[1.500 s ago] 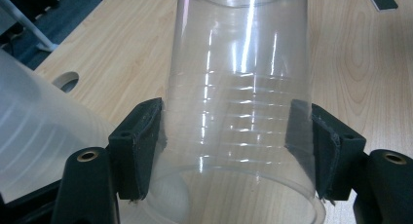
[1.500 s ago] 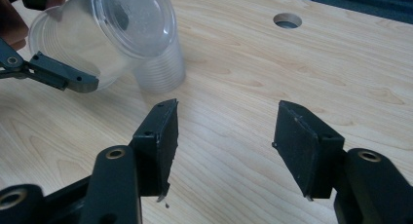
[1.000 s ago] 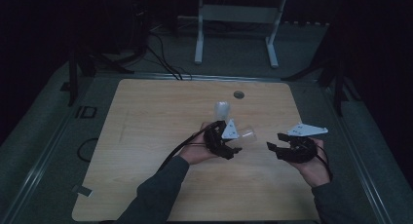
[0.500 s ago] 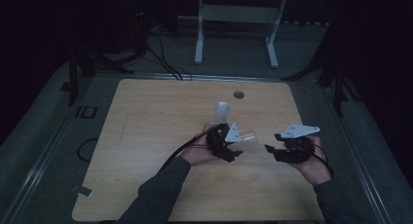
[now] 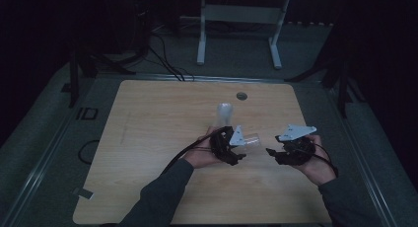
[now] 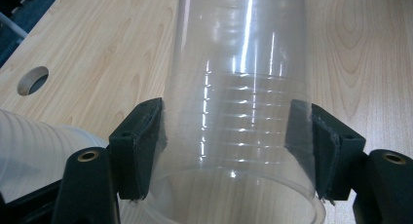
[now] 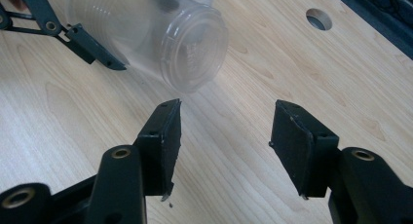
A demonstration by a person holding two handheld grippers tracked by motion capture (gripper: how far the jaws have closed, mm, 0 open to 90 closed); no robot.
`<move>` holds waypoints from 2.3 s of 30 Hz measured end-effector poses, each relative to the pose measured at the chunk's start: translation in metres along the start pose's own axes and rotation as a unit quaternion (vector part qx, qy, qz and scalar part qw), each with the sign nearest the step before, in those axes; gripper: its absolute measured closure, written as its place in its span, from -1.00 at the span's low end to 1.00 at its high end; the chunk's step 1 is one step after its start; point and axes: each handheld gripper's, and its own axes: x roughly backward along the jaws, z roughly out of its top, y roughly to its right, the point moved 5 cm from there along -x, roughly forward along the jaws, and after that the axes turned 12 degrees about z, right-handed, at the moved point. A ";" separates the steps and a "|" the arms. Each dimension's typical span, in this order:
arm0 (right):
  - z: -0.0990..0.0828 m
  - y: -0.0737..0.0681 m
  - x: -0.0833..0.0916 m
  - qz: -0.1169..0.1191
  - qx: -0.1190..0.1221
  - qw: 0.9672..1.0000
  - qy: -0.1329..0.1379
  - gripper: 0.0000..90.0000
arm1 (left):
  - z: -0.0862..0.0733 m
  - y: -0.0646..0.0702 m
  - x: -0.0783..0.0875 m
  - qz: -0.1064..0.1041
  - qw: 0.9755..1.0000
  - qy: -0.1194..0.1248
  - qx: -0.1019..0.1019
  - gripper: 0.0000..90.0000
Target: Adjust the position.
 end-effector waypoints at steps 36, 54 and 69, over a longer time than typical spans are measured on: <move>0.013 -0.006 0.002 0.036 0.072 0.994 -0.078 -0.14 | 0.000 0.007 -0.004 0.003 0.999 -0.022 -0.031 -0.31; 0.022 -0.010 -0.009 0.062 0.114 0.984 -0.123 -0.18 | 0.001 0.013 -0.002 -0.021 0.999 -0.014 -0.043 -0.31; 0.025 -0.012 -0.014 0.084 0.136 0.977 -0.141 -0.20 | 0.002 0.015 -0.002 -0.031 0.998 -0.012 -0.046 -0.31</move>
